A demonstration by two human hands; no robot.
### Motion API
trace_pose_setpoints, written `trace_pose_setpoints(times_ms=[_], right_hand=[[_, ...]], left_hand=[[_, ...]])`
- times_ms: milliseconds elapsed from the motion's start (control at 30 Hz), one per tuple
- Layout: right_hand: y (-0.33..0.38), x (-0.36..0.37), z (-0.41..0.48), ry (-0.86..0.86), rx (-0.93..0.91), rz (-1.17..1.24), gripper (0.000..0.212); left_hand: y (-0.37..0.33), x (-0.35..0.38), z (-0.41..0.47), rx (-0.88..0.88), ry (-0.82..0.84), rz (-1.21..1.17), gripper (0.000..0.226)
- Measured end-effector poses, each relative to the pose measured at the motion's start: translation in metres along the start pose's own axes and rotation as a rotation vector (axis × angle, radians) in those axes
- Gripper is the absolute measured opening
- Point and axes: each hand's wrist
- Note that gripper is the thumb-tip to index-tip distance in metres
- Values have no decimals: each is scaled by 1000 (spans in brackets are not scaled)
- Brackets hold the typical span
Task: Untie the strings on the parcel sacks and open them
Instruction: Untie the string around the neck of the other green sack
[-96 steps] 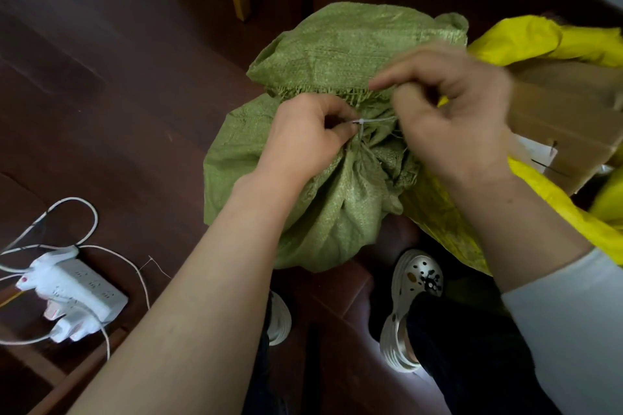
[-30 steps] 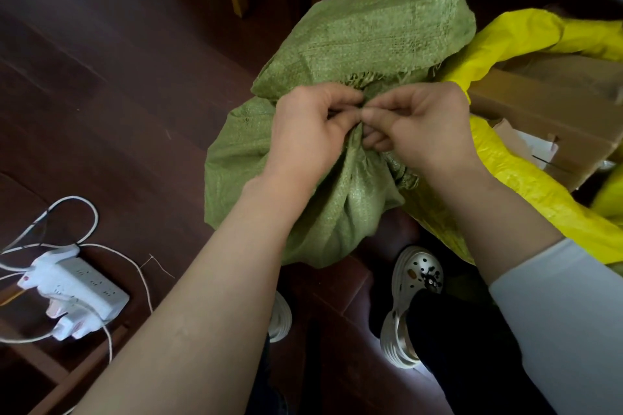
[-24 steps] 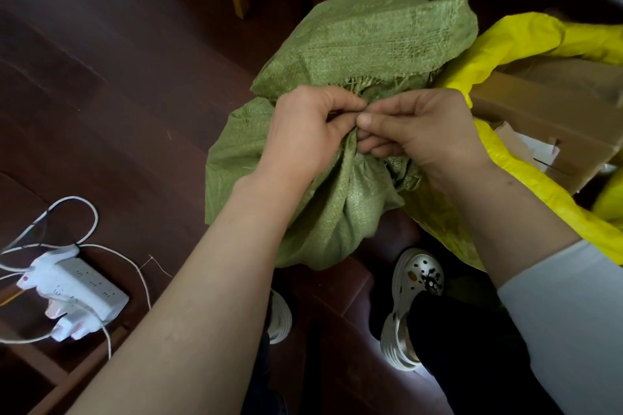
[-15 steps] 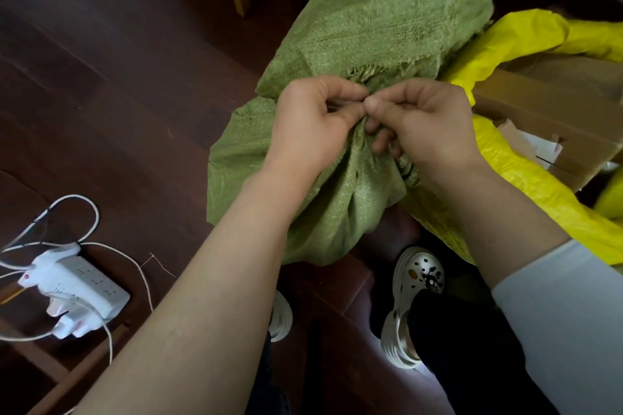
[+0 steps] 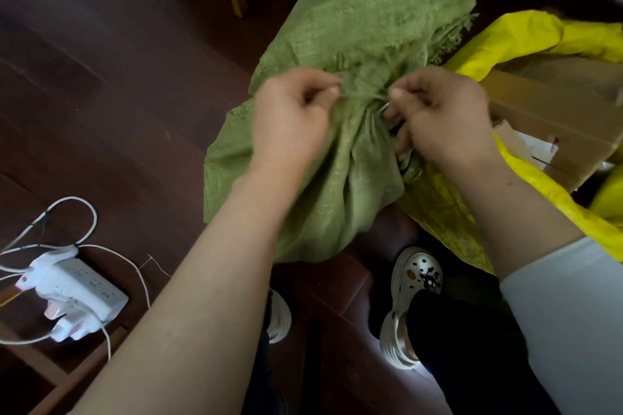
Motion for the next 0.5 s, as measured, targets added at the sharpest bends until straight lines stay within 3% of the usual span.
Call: trace_pose_setpoints(times_ms=[67, 133, 200, 267, 367, 433, 500], right_hand=[[-1, -7, 1, 0, 55, 122, 7], [1, -6, -1, 38, 92, 226, 6], [4, -3, -2, 35, 124, 339, 6], [5, -5, 0, 10, 145, 431, 10], [7, -10, 0, -20, 152, 529, 10], [7, -12, -3, -96, 142, 558, 7], [7, -19, -8, -210, 137, 580, 5]], left_hand=[[3, -4, 5, -187, -114, -180, 5], [3, -2, 4, -396, -125, -370, 6], [0, 1, 3, -490, -118, -376, 10], [-6, 2, 4, -506, -25, -304, 38], [-10, 2, -1, -387, 205, -10, 107], [-4, 6, -2, -266, 240, 140, 115], [0, 7, 0, -201, 218, 226, 99]])
Point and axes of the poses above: each hand's wrist, its own z-axis towards the middle knuckle, its own x-axis out of the palm, y = z × x, and after that the axes turned 9 degrees about -z, right-handed
